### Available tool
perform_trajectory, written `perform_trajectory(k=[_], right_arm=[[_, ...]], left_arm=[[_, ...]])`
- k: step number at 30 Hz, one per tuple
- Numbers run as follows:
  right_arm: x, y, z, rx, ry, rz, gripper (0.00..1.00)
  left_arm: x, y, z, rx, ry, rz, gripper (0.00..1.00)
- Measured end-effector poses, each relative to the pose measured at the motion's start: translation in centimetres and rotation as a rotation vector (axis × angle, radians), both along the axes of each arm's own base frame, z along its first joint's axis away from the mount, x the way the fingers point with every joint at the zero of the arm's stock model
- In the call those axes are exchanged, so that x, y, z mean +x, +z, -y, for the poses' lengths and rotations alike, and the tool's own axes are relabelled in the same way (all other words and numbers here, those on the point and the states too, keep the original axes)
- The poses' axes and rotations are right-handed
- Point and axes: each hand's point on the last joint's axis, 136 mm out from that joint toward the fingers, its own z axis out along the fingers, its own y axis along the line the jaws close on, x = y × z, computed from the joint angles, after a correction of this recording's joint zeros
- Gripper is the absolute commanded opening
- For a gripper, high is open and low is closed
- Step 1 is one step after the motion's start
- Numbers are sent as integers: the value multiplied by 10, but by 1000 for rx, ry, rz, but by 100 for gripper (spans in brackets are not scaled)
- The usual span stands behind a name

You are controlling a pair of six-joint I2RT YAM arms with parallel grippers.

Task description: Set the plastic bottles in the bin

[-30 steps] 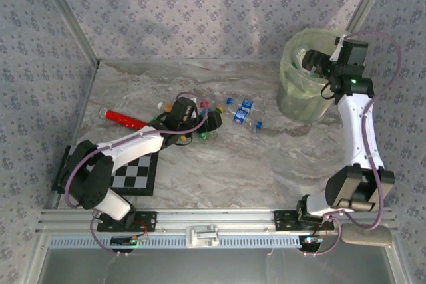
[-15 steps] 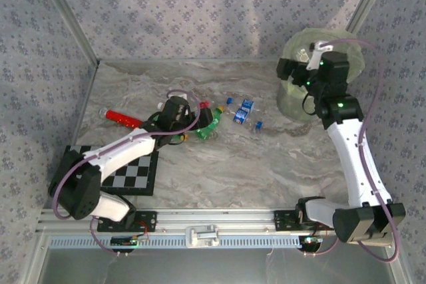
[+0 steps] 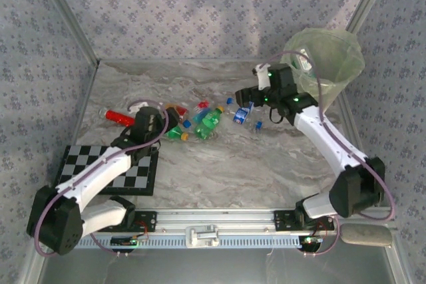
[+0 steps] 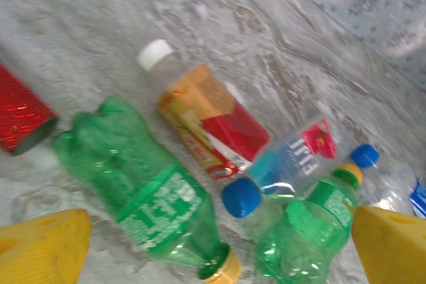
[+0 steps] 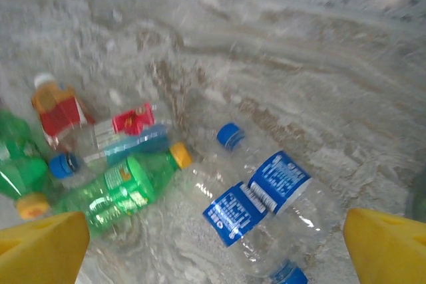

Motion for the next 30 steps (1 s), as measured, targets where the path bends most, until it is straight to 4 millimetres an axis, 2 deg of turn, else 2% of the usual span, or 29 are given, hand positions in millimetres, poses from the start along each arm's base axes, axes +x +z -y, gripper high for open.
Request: perform_trajectory(k=[6, 12, 16, 21, 30], right_arm=[[5, -67, -24, -148, 111, -106, 100], [8, -123, -33, -312, 191, -213, 98], [9, -142, -38, -403, 231, -252, 95], [14, -162, -31, -507, 242, -295, 92], [5, -182, -30, -576, 281, -347, 84]], left_arm=[[-16, -14, -26, -20, 112, -8, 100], [-22, -11, -37, -31, 158, 3, 100], [-23, -10, -40, -32, 170, 3, 100], [-24, -11, -40, -33, 170, -1, 100], [-24, -12, -38, -39, 161, -6, 100]])
